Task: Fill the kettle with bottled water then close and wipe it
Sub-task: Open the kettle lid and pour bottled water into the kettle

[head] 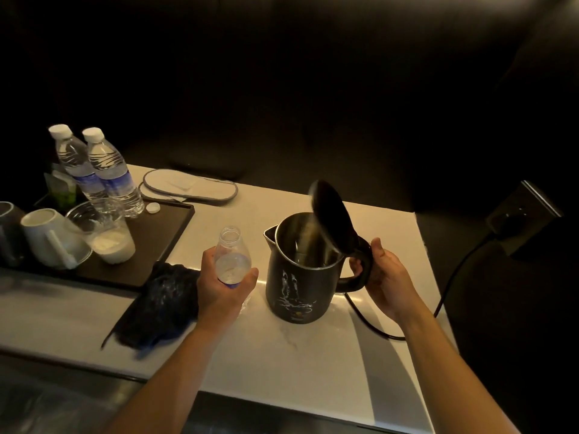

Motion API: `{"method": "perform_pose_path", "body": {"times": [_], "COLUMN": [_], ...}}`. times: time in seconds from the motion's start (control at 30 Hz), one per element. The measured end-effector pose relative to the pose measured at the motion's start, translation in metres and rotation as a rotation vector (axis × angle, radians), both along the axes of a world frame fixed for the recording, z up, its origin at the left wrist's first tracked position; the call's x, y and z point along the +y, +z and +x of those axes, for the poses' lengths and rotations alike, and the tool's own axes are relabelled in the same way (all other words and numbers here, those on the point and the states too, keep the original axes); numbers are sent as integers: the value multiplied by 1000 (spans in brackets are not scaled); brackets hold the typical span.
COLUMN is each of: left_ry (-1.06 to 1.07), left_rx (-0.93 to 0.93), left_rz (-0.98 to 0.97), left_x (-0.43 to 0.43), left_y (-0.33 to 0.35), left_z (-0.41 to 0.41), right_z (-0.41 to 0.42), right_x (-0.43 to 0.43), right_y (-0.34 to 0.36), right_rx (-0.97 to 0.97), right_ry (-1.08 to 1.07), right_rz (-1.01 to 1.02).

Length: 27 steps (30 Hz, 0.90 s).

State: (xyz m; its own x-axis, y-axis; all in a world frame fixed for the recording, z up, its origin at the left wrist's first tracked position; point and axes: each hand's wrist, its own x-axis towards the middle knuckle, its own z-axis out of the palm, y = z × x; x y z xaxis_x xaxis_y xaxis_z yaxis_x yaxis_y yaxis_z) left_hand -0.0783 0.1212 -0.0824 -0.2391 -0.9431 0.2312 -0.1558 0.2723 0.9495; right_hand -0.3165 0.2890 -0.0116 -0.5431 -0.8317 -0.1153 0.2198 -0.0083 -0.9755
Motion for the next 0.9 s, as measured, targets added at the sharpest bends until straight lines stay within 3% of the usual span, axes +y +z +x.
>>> {"method": "perform_pose_path", "body": {"times": [0.1,0.2,0.47,0.73,0.9], "left_ry": [11,32,38,-55,-207], "left_rx": [2,18,74,72,30], "left_rz": [-24,-81,-264,-253,-346], "left_x": [0,0,6,-1,-18], "left_y": [0,-2,-2,26,73], "left_z": [-2,-2,-3,2,12], "right_z": [3,9,25,45,51], "right_x": [-1,-6,-14,-22,-27], "right_y": [5,12,24,14,12], "right_rx": [108,454,1037,984,917], "right_ry": [-12,-48,13,-253,-367], "right_rz": [28,76,92,-80,-183]}}
